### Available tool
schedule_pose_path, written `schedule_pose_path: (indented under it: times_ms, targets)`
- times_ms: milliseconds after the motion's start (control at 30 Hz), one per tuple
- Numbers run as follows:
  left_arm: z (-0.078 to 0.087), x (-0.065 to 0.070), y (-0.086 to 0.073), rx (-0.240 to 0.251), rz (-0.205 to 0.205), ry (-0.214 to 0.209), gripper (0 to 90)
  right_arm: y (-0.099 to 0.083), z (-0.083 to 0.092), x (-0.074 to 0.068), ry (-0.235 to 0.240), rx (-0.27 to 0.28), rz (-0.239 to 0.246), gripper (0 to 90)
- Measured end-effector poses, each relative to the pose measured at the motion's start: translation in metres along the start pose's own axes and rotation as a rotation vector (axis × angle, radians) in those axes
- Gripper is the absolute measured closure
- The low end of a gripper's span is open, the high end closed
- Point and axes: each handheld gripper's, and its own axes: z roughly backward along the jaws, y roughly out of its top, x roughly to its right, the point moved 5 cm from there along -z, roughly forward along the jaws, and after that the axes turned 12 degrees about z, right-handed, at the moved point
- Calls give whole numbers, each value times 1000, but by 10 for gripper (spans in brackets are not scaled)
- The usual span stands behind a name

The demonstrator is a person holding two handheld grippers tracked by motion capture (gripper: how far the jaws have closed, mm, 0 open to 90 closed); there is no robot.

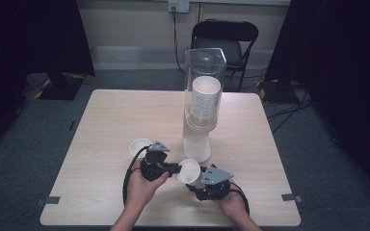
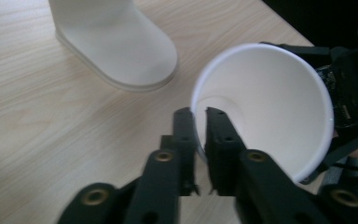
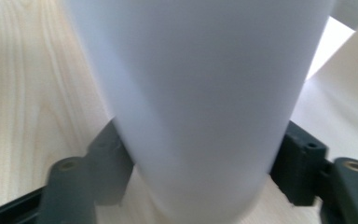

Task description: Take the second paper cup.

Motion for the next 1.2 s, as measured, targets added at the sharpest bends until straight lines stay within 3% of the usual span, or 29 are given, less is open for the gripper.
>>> schedule_pose_path:
  times_ms: [67, 167, 233, 500, 567, 633, 700, 800, 900, 1067, 1200]
  targets:
    - [2, -2, 0, -12, -14, 46, 877, -1, -4, 0, 46, -12, -21, 198]
    - [4, -8, -1, -34, -16, 63, 878, -7, -2, 4, 27, -21, -10, 164]
    - [5, -13, -2, -55, -1, 83, 879, -11, 2, 10, 23, -23, -57, 161]
    - [4, -18, 2, -42, 33, 105, 868, -30, 25, 39, -62, -18, -174, 156]
    - [4, -19, 5, 16, 25, 94, 774, -37, 29, 45, -75, -24, -211, 150]
    - [5, -18, 8, 86, 1, 74, 580, -45, 32, 50, -101, -52, -235, 147]
    - [10, -13, 7, 103, 4, 27, 492, -53, 35, 54, -112, -92, -255, 140]
    - [21, -11, 3, 109, -17, 18, 356, -63, 41, 59, -109, -118, -290, 139]
    - [34, -13, -6, 112, -105, 27, 289, -71, 48, 63, -109, -138, -315, 140]
    - [50, -29, -39, 82, -137, 22, 225, -81, 61, 63, -115, -192, -297, 140]
    - [49, -55, -72, 52, -92, 42, 209, -88, 66, 60, -113, -230, -288, 139]
